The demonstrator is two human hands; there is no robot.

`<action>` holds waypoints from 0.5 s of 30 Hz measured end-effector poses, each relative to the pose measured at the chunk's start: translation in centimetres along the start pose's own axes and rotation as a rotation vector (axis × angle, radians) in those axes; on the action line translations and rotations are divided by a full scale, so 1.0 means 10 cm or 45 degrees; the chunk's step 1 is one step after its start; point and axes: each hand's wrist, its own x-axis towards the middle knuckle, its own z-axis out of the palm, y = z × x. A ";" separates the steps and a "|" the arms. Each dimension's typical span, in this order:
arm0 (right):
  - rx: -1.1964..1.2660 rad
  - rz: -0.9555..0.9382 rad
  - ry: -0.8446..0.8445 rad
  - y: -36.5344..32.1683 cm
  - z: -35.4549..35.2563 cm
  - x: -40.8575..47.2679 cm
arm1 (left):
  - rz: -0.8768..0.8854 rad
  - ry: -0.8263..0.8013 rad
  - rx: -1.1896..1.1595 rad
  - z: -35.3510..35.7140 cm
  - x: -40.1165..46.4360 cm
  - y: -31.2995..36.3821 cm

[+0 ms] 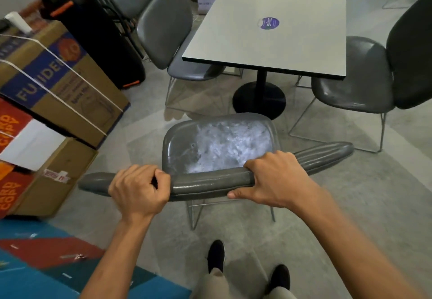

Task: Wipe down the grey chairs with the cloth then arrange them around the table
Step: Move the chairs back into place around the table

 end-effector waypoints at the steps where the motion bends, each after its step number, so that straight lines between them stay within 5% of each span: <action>1: 0.014 0.020 0.002 0.01 0.01 -0.03 | 0.038 0.001 -0.008 0.02 0.05 0.02; 15: 0.065 0.401 0.235 0.34 0.02 0.11 | 0.421 -0.001 -0.164 0.83 1.33 0.30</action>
